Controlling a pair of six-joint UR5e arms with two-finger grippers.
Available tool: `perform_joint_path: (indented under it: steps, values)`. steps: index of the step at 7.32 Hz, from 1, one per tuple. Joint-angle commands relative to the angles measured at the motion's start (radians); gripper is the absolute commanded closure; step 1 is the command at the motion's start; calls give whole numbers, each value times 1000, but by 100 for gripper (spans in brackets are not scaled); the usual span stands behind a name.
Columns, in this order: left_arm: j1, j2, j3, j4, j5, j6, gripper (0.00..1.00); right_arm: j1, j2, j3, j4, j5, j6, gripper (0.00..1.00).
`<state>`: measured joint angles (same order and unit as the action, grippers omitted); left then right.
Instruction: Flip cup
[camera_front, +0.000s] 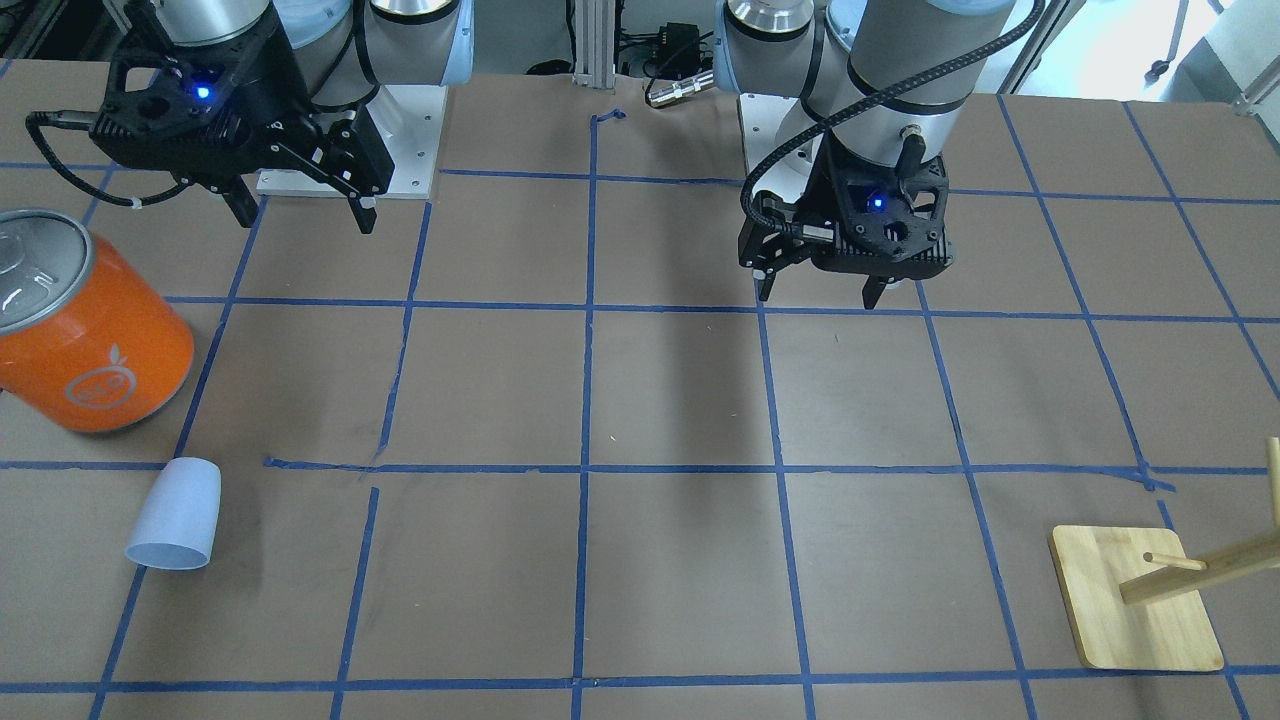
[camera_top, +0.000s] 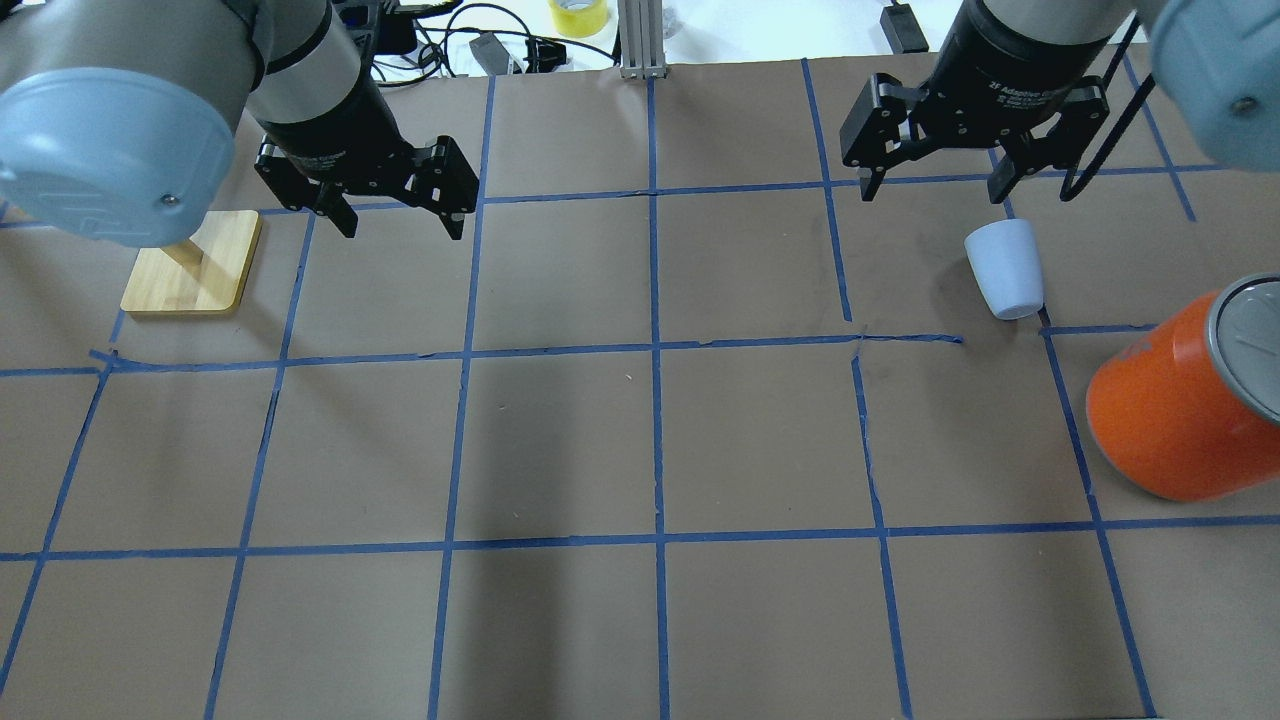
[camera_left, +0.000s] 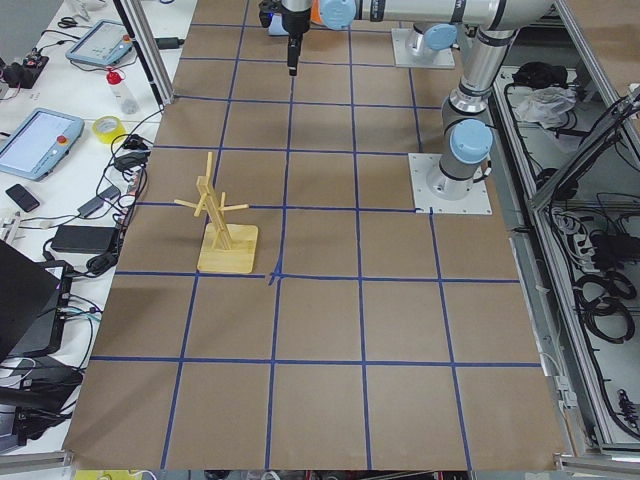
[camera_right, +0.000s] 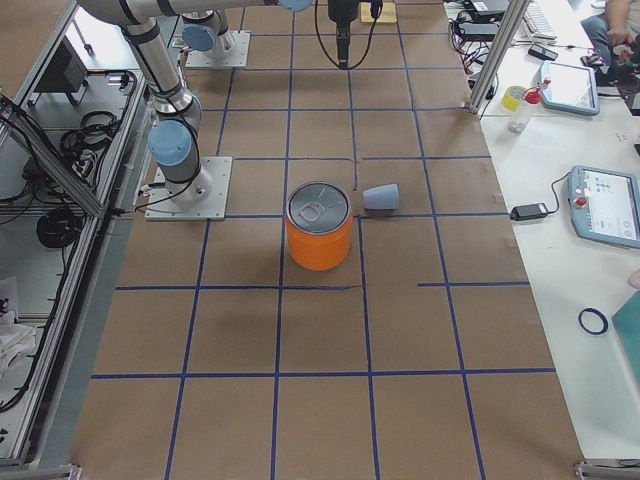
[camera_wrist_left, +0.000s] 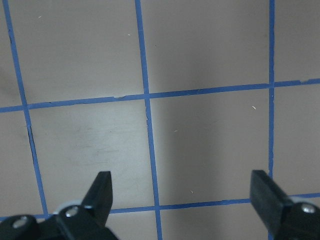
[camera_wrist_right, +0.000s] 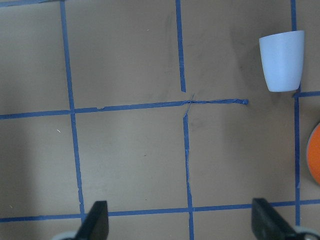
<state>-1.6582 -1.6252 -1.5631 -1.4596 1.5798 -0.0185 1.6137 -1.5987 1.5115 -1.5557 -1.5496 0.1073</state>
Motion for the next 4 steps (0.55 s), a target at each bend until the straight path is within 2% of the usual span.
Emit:
perform_joint_path:
  steps: [1,4]
  values:
    - [0,-1,-2,1,-1,0,3,0,0,4,-3,0,0,0]
    - [0,-1,-2,1,0,0,3,0,2,6,-9,0,5,0]
